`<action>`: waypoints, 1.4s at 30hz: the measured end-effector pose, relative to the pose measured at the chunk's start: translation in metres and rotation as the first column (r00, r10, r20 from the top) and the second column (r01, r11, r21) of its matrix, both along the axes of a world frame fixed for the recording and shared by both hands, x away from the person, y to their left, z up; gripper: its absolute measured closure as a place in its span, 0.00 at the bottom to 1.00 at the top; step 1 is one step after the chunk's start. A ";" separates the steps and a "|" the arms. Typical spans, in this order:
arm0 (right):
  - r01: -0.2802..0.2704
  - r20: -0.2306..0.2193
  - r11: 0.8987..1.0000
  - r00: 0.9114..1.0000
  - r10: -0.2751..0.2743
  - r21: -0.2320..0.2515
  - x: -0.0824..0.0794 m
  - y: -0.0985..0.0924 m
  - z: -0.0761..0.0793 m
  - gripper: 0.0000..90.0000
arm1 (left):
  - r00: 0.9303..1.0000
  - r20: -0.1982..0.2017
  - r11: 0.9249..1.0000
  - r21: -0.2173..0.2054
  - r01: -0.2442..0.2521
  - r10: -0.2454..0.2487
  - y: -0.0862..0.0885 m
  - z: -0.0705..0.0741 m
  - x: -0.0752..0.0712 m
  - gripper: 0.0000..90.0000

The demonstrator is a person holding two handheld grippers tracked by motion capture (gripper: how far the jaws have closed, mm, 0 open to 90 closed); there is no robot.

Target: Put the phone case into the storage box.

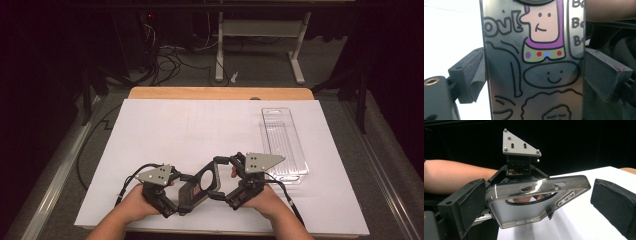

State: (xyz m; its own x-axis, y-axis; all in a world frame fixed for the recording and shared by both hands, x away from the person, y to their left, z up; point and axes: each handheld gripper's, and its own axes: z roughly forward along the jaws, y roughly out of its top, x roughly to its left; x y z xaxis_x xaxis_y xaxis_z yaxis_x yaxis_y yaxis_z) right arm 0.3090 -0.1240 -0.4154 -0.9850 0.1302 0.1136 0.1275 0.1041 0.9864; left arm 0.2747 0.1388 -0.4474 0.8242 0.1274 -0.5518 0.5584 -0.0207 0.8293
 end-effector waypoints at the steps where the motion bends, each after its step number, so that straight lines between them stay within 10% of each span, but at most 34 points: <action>1: -0.002 0.000 1.000 1.000 0.002 0.002 0.000 0.000 0.000 0.03 | 1.000 -0.001 1.000 -0.001 0.001 -0.001 0.000 0.000 0.000 0.14; 42: -0.036 -0.009 0.999 0.999 0.036 0.033 -0.001 0.001 -0.001 0.14 | 1.000 0.003 1.000 -0.006 0.015 -0.015 -0.003 -0.001 -0.002 0.14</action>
